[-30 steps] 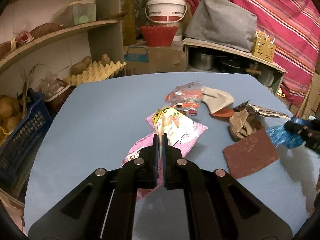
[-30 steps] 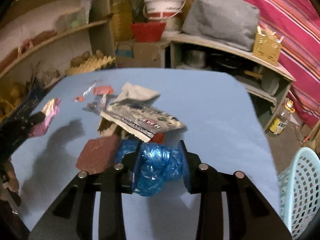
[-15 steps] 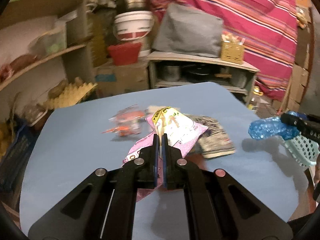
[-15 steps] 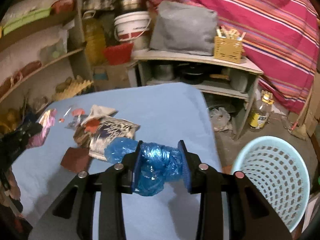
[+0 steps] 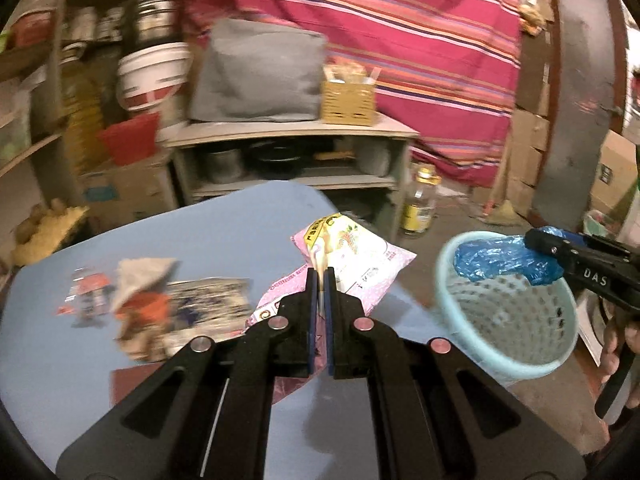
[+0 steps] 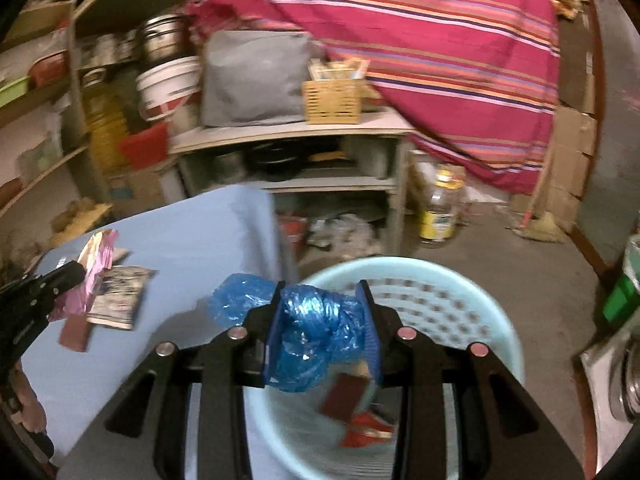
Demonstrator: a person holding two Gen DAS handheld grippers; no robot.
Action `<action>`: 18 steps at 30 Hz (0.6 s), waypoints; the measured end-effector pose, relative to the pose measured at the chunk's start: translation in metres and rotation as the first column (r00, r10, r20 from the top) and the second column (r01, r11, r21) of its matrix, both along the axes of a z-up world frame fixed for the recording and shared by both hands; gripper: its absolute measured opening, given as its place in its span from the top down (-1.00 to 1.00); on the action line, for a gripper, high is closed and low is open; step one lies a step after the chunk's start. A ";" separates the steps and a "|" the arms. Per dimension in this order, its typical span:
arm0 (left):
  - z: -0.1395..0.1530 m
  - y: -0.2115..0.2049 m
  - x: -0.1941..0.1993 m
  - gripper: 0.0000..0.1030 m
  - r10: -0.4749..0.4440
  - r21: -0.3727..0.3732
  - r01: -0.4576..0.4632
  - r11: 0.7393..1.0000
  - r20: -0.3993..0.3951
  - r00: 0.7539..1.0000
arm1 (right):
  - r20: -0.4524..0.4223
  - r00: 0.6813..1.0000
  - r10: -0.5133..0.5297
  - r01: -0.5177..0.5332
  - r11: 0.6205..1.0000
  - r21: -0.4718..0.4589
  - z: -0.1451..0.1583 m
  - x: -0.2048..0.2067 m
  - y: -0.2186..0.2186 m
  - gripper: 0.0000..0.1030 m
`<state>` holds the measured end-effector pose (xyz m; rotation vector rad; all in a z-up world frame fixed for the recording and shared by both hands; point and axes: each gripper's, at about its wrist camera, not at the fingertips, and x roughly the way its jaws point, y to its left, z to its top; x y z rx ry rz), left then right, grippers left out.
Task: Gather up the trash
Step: 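Carry the pink packet and blue bag over the light-blue basket with both tools, then open both tools to drop the packet and bag into the basket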
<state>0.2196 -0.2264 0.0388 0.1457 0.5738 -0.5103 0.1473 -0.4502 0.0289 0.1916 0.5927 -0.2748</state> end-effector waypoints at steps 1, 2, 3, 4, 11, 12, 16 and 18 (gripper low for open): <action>-0.003 -0.013 -0.002 0.97 -0.017 0.002 0.017 1.000 -0.005 1.000 | -0.003 1.000 -0.024 0.024 1.000 -0.001 -0.002 -0.005 -0.012 0.33; -0.004 -0.023 -0.004 0.97 -0.032 0.002 0.032 1.000 -0.009 0.999 | -0.007 0.999 -0.045 0.045 0.999 0.001 -0.003 -0.009 -0.024 0.33; -0.007 -0.039 -0.006 0.96 -0.053 0.000 0.053 0.999 -0.014 0.998 | -0.012 0.998 -0.067 0.067 0.998 0.003 -0.006 -0.013 -0.035 0.33; -0.009 -0.051 -0.009 0.97 -0.071 -0.002 0.071 0.997 -0.018 0.997 | -0.015 0.996 -0.083 0.083 0.997 0.006 -0.008 -0.016 -0.043 0.33; -0.023 -0.142 -0.025 0.97 -0.204 -0.016 0.203 0.979 -0.061 0.977 | -0.028 0.981 -0.191 0.193 0.980 0.049 -0.020 -0.037 -0.095 0.33; -0.025 -0.148 -0.025 0.97 -0.213 -0.014 0.212 0.977 -0.063 0.975 | -0.027 0.979 -0.203 0.204 0.978 0.050 -0.020 -0.038 -0.098 0.33; -0.035 -0.176 -0.023 0.95 -0.249 -0.016 0.249 0.968 -0.094 0.964 | -0.031 0.973 -0.227 0.228 0.972 0.052 -0.023 -0.043 -0.108 0.33; -0.038 -0.183 -0.018 0.86 -0.251 -0.010 0.252 0.968 -0.101 0.963 | -0.035 0.972 -0.233 0.235 0.971 0.053 -0.025 -0.044 -0.111 0.33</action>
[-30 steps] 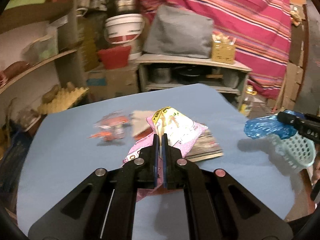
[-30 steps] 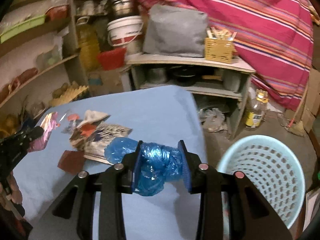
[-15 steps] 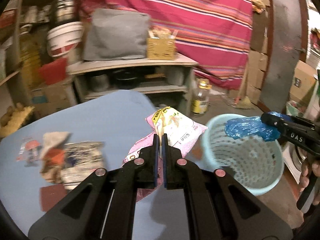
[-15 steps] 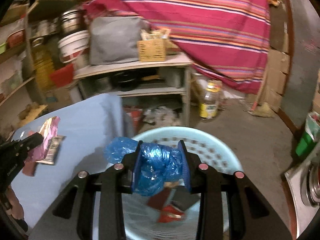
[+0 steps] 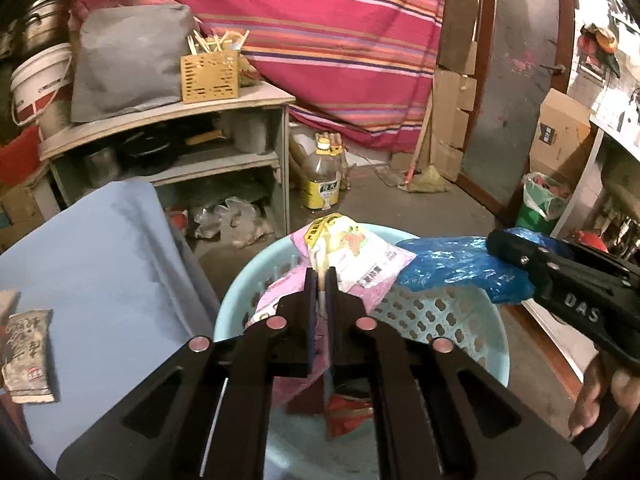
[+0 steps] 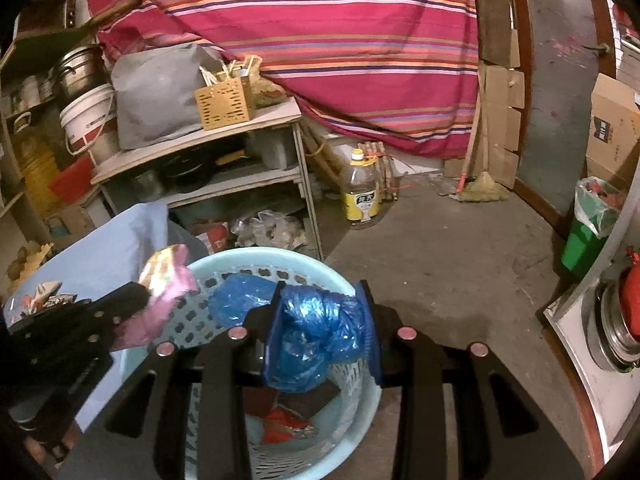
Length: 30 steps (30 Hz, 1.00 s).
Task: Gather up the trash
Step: 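Open both tools to drop the packet and bag into the basket, then grasp the brown scouring pad with the left tool while the right tool grasps the printed snack bag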
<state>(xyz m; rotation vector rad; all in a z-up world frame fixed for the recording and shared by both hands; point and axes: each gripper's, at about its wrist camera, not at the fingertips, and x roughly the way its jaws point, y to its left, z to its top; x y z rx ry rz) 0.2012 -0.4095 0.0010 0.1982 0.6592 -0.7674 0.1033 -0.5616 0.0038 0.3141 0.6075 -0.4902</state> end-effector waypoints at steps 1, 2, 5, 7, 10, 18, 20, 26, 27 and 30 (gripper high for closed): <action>-0.001 -0.001 0.002 0.84 0.005 0.003 -0.005 1.000 0.001 1.000 | 0.000 1.000 -0.001 0.001 1.000 0.003 -0.001 -0.001 -0.001 0.33; -0.002 -0.002 0.003 0.77 0.011 0.005 -0.011 1.000 0.003 1.000 | -0.001 1.000 -0.001 0.001 1.000 0.006 -0.001 -0.001 -0.002 0.33; -0.002 0.001 0.008 0.18 0.027 0.007 -0.027 1.000 0.001 1.000 | -0.007 1.000 -0.003 0.003 1.000 0.006 -0.002 0.000 -0.002 0.33; 0.002 0.005 0.007 -0.09 0.037 0.006 -0.037 0.999 0.022 0.999 | -0.011 1.000 -0.004 0.004 1.000 0.009 -0.003 0.001 -0.002 0.33; 0.009 0.015 0.005 -0.25 0.057 0.010 -0.058 0.998 0.044 0.997 | -0.017 1.000 -0.001 0.001 1.000 0.010 -0.003 0.006 0.001 0.33; 0.027 0.079 0.007 -0.89 0.183 -0.005 -0.184 0.983 0.102 0.978 | -0.052 0.998 0.024 -0.025 1.000 -0.013 -0.006 0.021 0.017 0.10; 0.027 0.099 0.008 -0.90 0.211 0.003 -0.212 0.977 0.107 0.972 | -0.071 0.997 0.024 -0.026 0.999 -0.021 -0.008 0.027 0.024 -0.27; 0.017 0.180 0.013 -0.90 0.322 0.046 -0.329 0.943 0.114 0.940 | -0.097 0.995 0.005 -0.011 0.998 -0.062 -0.007 0.040 0.047 -0.71; 0.015 0.189 0.015 -0.90 0.339 0.051 -0.347 0.937 0.117 0.933 | -0.095 0.995 0.004 -0.010 0.998 -0.065 -0.006 0.041 0.050 -0.77; 0.005 0.239 0.026 -0.90 0.425 0.070 -0.433 0.898 0.109 0.899 | -0.078 0.997 0.014 -0.020 0.997 -0.073 -0.001 0.046 0.066 -0.86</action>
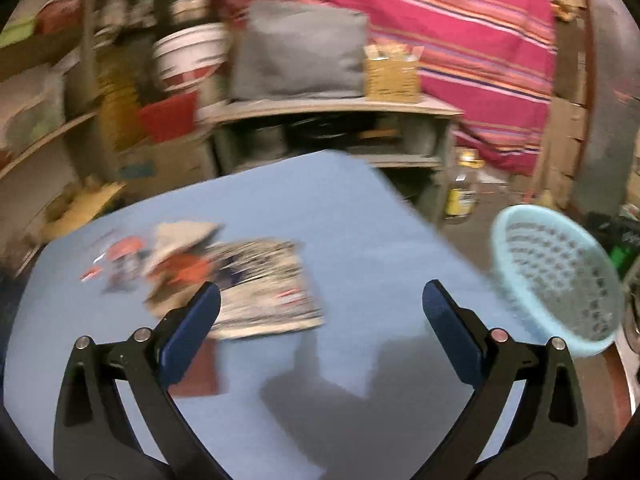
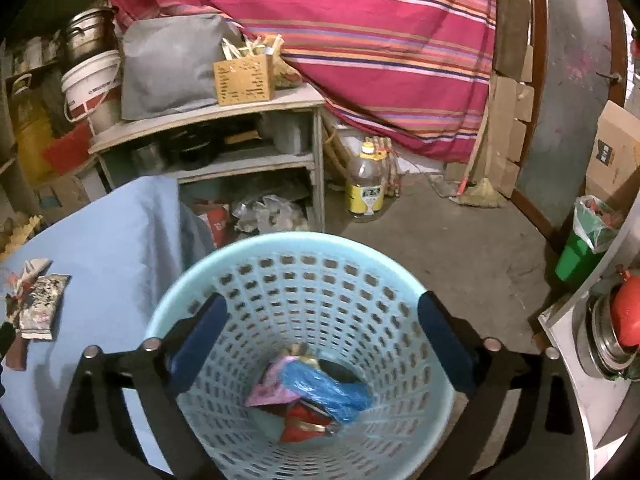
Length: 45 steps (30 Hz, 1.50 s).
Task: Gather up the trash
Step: 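Grasp the brown scouring pad with the left tool while the right tool grasps the printed snack bag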
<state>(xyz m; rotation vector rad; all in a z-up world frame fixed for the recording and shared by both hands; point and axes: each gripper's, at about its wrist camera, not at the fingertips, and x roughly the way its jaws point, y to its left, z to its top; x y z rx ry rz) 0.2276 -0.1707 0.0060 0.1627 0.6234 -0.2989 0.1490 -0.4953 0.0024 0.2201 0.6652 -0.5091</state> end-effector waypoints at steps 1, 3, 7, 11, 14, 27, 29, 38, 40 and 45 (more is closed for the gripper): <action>-0.004 0.015 0.005 -0.90 0.030 0.004 -0.030 1.000 -0.008 1.000 | 0.004 1.000 0.009 -0.009 1.000 -0.002 0.001 0.004 0.008 -0.87; -0.011 0.041 0.015 -0.90 0.083 0.025 -0.083 0.996 -0.025 0.996 | 0.007 1.000 0.023 -0.023 1.000 -0.003 0.002 0.010 0.019 -0.87; -0.023 0.077 0.029 -0.90 0.142 0.050 -0.140 0.989 -0.052 0.988 | 0.021 0.999 0.050 -0.050 0.999 0.000 0.005 0.025 0.046 -0.89; -0.037 0.097 0.036 -0.90 0.160 0.047 -0.157 0.987 -0.084 0.984 | 0.033 0.995 0.091 -0.091 0.996 -0.004 0.007 0.043 0.076 -0.90; -0.047 0.102 0.045 -0.90 0.151 0.023 -0.149 0.989 -0.140 0.979 | 0.016 0.992 0.127 -0.126 0.992 -0.026 0.005 0.055 0.099 -0.90; -0.069 0.100 0.068 -0.68 0.119 0.016 -0.120 0.993 -0.299 0.947 | -0.054 0.972 0.231 -0.235 0.968 -0.086 -0.007 0.094 0.165 -0.90; -0.068 0.102 0.068 -0.66 0.115 -0.004 -0.121 0.993 -0.299 0.947 | -0.057 0.968 0.246 -0.250 0.965 -0.082 -0.010 0.098 0.174 -0.90; -0.049 0.126 0.048 -0.64 0.106 0.048 -0.099 0.994 -0.185 0.977 | -0.064 0.943 0.326 -0.328 0.944 -0.022 -0.021 0.117 0.221 -0.90; -0.039 0.138 0.044 -0.64 0.121 0.052 -0.115 0.992 -0.138 0.983 | -0.066 0.936 0.345 -0.347 0.938 -0.012 -0.024 0.123 0.232 -0.90; -0.022 0.180 0.044 -0.65 0.198 -0.004 -0.198 0.980 -0.062 0.978 | -0.066 0.914 0.401 -0.400 0.916 0.027 -0.031 0.138 0.268 -0.90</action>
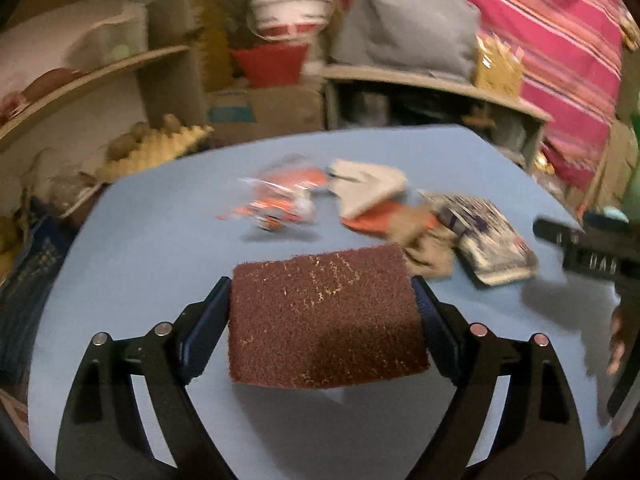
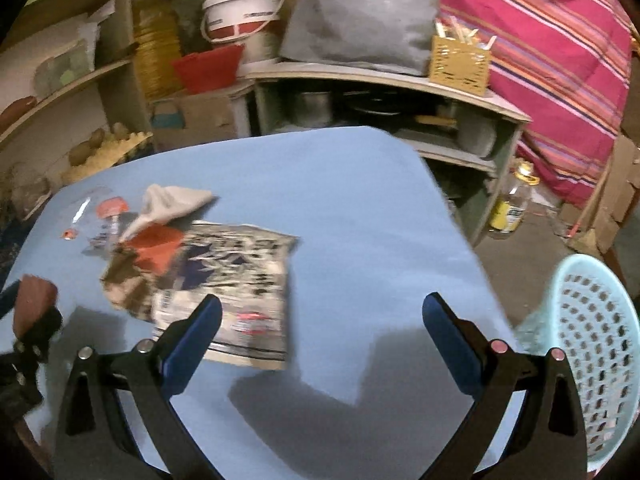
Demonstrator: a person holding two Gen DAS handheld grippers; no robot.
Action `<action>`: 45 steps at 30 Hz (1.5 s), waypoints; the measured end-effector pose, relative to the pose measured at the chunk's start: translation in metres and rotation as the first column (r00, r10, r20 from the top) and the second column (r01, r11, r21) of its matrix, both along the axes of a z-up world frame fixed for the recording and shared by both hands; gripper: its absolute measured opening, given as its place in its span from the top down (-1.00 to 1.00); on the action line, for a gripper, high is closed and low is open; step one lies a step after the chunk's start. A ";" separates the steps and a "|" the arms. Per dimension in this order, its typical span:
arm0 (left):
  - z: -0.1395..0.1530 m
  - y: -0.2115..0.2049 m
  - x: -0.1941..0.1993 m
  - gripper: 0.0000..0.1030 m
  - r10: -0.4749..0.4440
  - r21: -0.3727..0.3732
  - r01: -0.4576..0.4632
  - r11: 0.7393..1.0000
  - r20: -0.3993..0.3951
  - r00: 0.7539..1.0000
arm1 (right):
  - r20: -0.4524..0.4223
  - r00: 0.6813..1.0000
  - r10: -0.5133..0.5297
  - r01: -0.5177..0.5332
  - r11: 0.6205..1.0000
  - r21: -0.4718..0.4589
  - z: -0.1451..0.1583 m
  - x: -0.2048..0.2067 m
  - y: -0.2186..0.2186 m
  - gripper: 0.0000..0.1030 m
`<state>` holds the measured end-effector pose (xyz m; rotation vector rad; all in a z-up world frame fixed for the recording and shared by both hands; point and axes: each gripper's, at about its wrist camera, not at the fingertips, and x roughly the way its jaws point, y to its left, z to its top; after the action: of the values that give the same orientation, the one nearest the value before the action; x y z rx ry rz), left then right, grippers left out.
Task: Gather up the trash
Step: 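Grasp the brown scouring pad with the left tool while the right tool grasps the printed snack bag, then carry the scouring pad and printed snack bag over the basket with both tools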
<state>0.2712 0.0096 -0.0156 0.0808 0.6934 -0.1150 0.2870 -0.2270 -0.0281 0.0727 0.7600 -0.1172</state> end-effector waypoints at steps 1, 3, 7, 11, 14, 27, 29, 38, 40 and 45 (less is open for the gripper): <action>0.003 0.008 0.002 -0.65 0.022 -0.004 -0.022 1.000 0.015 1.000 | -0.002 1.000 0.009 -0.009 1.000 0.004 -0.001 0.002 0.005 -0.90; 0.007 0.019 0.005 -0.65 0.052 -0.008 -0.052 0.999 0.036 0.998 | -0.012 1.000 0.028 -0.028 1.000 0.009 -0.004 0.008 0.018 -0.90; 0.013 0.035 0.011 -0.65 0.083 -0.008 -0.083 0.997 0.060 0.995 | -0.062 0.997 0.042 -0.044 0.998 -0.039 -0.017 0.023 0.042 -0.90; 0.014 0.045 0.012 -0.65 0.091 -0.015 -0.091 0.996 0.064 0.994 | -0.121 0.992 0.025 -0.031 0.998 -0.051 -0.029 0.035 0.044 -0.90; 0.009 0.051 0.016 -0.65 0.099 -0.032 -0.098 0.995 0.041 0.994 | -0.156 0.987 0.020 -0.025 0.999 -0.033 -0.035 0.041 0.040 -0.90; 0.004 0.049 0.024 -0.65 0.097 -0.054 -0.095 0.994 0.041 0.994 | -0.144 0.987 0.070 -0.072 0.997 -0.006 -0.036 0.043 0.040 -0.32; 0.004 0.050 0.025 -0.65 0.101 -0.060 -0.099 0.993 0.038 0.994 | -0.137 0.988 0.072 -0.076 0.997 -0.025 -0.035 0.041 0.044 -0.29; 0.003 0.049 0.029 -0.65 0.115 -0.068 -0.113 0.991 0.028 0.993 | -0.119 0.989 0.090 -0.091 0.996 -0.004 -0.031 0.038 0.043 0.13; 0.002 0.050 0.031 -0.65 0.121 -0.068 -0.120 0.991 0.025 0.992 | -0.115 0.989 0.095 -0.095 0.995 0.003 -0.031 0.038 0.042 0.27; 0.003 0.049 0.030 -0.65 0.130 -0.067 -0.128 0.989 0.029 0.991 | -0.101 0.990 0.098 -0.098 0.995 0.003 -0.028 0.033 0.039 0.37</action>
<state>0.3014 0.0583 -0.0128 -0.0251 0.6591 -0.0118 0.3204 -0.1879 -0.0558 0.0272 0.8629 -0.0280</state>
